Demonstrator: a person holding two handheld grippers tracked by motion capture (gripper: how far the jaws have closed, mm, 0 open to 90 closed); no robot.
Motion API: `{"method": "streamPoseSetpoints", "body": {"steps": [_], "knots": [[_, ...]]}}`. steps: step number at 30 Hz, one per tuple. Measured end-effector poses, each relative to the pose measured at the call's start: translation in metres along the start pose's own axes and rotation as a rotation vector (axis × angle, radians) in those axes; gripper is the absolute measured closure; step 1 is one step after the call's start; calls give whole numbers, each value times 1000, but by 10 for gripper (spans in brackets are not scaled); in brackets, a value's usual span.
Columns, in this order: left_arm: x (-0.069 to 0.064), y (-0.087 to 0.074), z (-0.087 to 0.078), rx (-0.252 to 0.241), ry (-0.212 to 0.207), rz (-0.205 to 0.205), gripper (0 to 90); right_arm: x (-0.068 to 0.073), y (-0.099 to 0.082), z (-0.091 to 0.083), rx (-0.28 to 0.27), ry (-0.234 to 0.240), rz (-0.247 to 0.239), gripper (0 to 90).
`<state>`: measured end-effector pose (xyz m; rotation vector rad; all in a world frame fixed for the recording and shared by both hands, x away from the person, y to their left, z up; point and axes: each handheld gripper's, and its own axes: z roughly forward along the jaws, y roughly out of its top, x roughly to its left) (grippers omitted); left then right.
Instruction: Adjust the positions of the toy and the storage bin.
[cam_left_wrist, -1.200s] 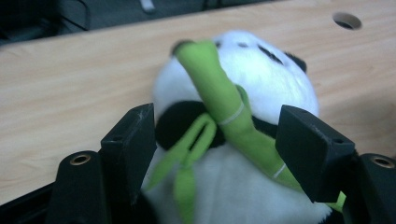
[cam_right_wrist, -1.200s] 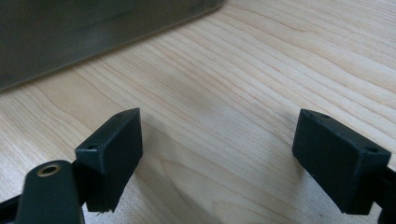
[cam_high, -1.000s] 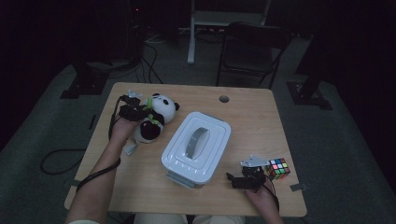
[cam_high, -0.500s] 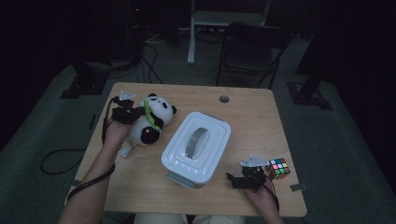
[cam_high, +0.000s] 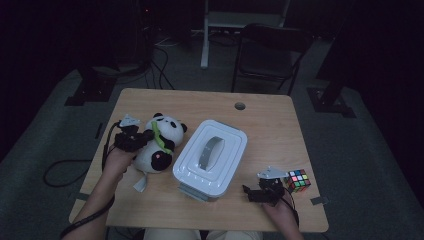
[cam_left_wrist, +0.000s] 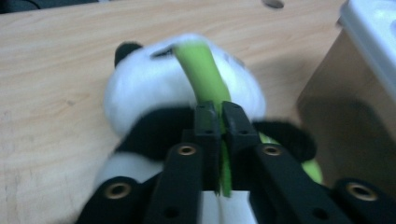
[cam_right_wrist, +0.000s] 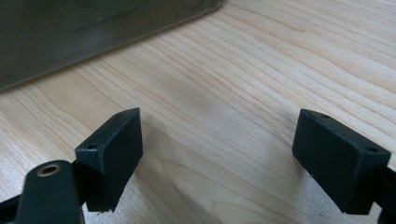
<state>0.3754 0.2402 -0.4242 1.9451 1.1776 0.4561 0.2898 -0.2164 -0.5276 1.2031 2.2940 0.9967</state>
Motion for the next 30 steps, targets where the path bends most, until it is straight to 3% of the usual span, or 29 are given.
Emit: {"method": "streamPoseSetpoints", "body": {"steps": [1, 3, 4, 7, 12, 15, 17, 19, 23, 24, 26, 29, 30], "knots": [[-1, -3, -1, 1, 0, 3, 598, 0, 0, 0, 0, 0, 0, 157], [-3, -7, -3, -10, -30, 10, 539, 0, 0, 0, 0, 0, 0, 157], [-4, -8, -5, -14, -23, 7, 502, 0, 0, 0, 0, 0, 0, 157], [-6, -11, -10, -29, -18, 8, 473, 0, 0, 0, 0, 0, -1, 157], [-9, -17, -26, -102, -72, -4, 445, 0, 0, 0, 0, 0, 0, 157], [-12, -23, -31, -121, -87, 21, 388, 0, 0, 0, 0, 0, 0, 157], [-12, -27, -32, -110, -112, 11, 275, 0, 0, 0, 0, -1, -1, 157], [-12, -31, -36, -139, -127, 5, 266, 0, 0, 0, 0, -1, -1, 157], [-15, -36, -40, -135, -143, 17, 181, 0, 0, 0, 0, 0, -1, 157], [-18, -41, -42, -130, -148, 41, 178, 0, 0, 0, 0, 0, -1, 157], [-21, -46, -42, -106, -150, 57, 107, 0, 0, 0, 0, -1, -1, 157], [-23, -53, -42, -106, -163, 84, 85, 0, 0, 0, 0, 0, 1, 157], [-24, -62, -41, -80, -150, 99, 17, 0, 0, 0, -1, 0, -1, 157]]}}
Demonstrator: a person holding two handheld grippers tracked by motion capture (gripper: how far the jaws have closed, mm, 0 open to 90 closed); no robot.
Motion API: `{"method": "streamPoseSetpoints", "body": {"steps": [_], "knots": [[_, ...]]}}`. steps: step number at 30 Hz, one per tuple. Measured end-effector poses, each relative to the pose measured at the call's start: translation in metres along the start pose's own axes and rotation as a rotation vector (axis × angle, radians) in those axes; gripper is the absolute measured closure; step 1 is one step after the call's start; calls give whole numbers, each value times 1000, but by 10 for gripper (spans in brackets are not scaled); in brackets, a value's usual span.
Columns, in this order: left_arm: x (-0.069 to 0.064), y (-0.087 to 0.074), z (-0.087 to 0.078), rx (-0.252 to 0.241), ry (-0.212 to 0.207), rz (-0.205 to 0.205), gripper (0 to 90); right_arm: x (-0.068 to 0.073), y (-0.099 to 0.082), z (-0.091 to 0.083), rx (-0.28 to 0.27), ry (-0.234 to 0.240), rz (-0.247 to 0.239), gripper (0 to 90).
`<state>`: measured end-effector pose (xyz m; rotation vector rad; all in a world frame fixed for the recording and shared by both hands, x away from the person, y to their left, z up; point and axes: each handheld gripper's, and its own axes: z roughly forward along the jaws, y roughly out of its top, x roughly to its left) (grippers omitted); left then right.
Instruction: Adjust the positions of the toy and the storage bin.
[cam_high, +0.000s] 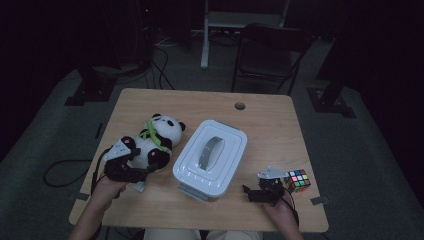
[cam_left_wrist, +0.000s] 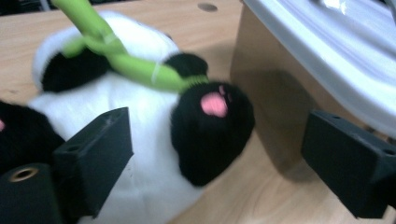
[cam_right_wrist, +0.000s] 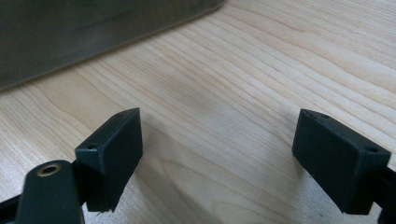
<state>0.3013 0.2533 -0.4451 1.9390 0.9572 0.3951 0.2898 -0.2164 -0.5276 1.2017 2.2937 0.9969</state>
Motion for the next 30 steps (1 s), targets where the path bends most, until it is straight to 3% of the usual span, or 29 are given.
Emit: {"method": "streamPoseSetpoints", "body": {"steps": [2, 7, 11, 17, 19, 22, 25, 30], "knots": [[0, -3, 0, 6, -2, -5, 5, 0, 0, 0, 0, 0, 0, 157], [-7, -25, 6, 53, 10, 36, 6, 0, 0, 0, 0, 0, 0, 157], [-13, -39, 14, 90, 27, 32, 6, 0, 0, 0, 0, 0, 0, 157], [-22, -57, 22, 115, -12, 48, 14, 0, 0, 0, 0, 0, 1, 157], [-25, -59, 23, 116, -10, 58, 14, 0, 0, 0, 0, 0, 0, 157], [-31, -60, 27, 115, -41, 78, 14, 0, 0, 0, 0, 0, 0, 157], [-36, -60, 34, 138, -53, 100, 14, 0, 0, 0, 0, 0, 0, 157], [-39, -61, 45, 153, -65, 105, 14, 0, 0, 0, 0, 0, 0, 157]]}}
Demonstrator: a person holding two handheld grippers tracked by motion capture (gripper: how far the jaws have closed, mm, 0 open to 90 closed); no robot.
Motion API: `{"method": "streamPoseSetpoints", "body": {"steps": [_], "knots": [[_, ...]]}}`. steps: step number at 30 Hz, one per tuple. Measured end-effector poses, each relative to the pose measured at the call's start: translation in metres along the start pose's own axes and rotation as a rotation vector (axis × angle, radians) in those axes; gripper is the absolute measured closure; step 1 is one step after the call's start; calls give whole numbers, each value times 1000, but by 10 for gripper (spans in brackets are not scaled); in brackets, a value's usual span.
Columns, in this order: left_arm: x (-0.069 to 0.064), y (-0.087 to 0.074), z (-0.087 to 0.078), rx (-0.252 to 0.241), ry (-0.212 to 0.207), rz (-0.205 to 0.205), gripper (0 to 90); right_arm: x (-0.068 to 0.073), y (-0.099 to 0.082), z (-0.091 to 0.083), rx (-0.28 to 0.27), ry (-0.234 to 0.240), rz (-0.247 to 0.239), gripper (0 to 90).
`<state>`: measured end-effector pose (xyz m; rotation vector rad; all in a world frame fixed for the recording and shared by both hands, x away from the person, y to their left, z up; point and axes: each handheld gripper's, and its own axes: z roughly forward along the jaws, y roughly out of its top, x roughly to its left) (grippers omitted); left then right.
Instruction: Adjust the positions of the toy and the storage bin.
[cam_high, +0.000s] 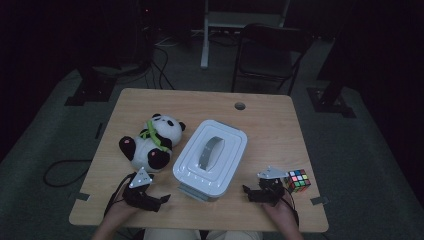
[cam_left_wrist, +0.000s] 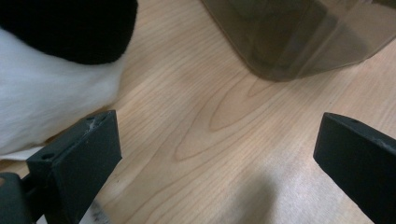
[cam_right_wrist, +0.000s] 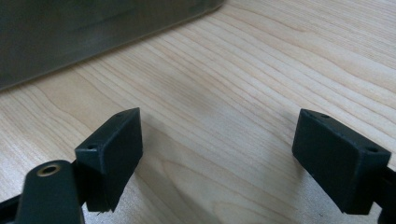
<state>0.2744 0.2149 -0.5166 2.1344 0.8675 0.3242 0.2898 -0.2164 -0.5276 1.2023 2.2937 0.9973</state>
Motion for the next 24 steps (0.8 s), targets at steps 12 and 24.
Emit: {"method": "streamPoseSetpoints", "body": {"steps": [12, 24], "knots": [[2, 0, 8, 41, -23, 20, 15, 0, 0, 0, 2, 2, -2, 153], [-4, 0, 12, 96, 40, 59, 55, -4, 2, 0, 13, 29, -6, 143]]}}
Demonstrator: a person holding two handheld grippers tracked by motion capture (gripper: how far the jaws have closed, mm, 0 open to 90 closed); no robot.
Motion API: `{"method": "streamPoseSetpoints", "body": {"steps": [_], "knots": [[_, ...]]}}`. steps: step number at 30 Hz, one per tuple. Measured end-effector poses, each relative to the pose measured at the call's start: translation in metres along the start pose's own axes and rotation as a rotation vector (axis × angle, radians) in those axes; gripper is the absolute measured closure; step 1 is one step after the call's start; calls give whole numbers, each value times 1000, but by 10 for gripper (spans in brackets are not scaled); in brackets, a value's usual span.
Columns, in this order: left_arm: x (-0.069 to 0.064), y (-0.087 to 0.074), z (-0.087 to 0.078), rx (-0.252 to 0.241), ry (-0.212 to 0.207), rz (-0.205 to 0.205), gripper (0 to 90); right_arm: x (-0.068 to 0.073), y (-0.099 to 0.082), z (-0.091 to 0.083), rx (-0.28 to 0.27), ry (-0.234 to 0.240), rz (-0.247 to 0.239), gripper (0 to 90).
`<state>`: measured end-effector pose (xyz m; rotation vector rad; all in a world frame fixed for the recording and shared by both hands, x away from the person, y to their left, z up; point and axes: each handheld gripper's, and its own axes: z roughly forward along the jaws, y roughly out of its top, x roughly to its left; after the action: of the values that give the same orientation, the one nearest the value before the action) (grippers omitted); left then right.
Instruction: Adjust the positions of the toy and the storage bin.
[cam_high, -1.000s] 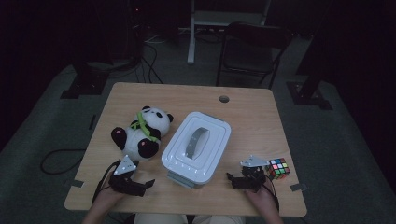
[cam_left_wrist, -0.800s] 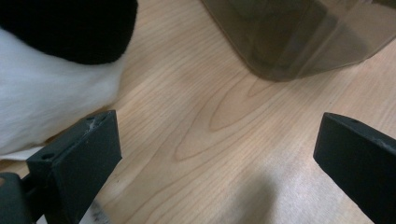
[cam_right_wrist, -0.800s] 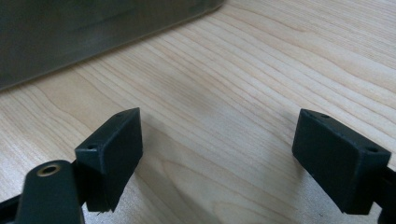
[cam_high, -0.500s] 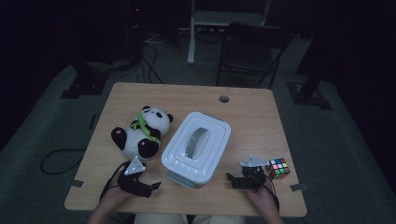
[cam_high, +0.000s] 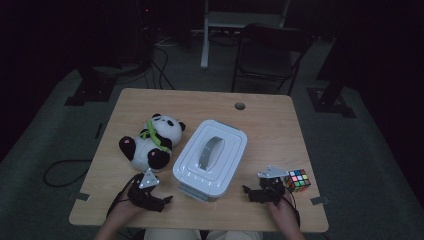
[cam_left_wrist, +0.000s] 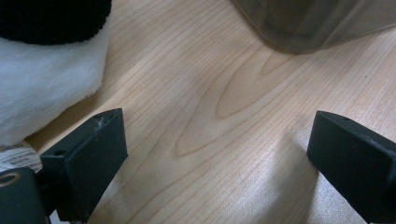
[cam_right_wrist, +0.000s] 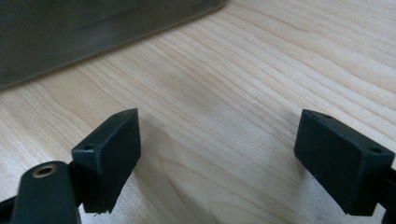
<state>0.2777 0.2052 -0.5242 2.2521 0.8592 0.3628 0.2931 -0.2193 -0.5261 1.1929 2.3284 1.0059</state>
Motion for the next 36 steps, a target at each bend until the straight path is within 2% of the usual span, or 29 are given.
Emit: {"method": "streamPoseSetpoints", "body": {"steps": [3, 8, 12, 16, 20, 23, 26, 29, 30, 31, 36], "knots": [[0, 0, 0, -2, 0, -5, 55, -1, 3, -4, -8, -4, -1, 137], [3, 0, 0, 2, 28, -46, 26, -2, 15, -20, -18, -13, 28, 135], [3, 0, 0, 5, 28, -37, 25, -4, 27, -37, -66, 23, 69, 127], [4, -1, 0, 3, 19, -35, 25, -3, 43, -56, -129, 15, 83, 127], [3, -1, 0, 6, 23, -30, 25, -1, 60, -74, -171, -3, 56, 127], [3, -1, 0, 4, 23, -33, 25, 1, 71, -84, -202, 19, 51, 127], [3, -1, 0, 7, 22, -31, 25, 7, 82, -92, -237, 20, 31, 127], [3, -1, 0, 6, 23, -31, 26, 11, 91, -96, -251, 47, 17, 127], [3, -1, 0, 7, 22, -30, 26, 15, 98, -97, -263, 83, 9, 127], [3, -1, 0, 7, 22, -31, 26, 17, 101, -98, -267, 99, 8, 127], [3, -1, 0, 4, 23, -33, 26, 30, 117, -95, -285, 157, -21, 120]]}}
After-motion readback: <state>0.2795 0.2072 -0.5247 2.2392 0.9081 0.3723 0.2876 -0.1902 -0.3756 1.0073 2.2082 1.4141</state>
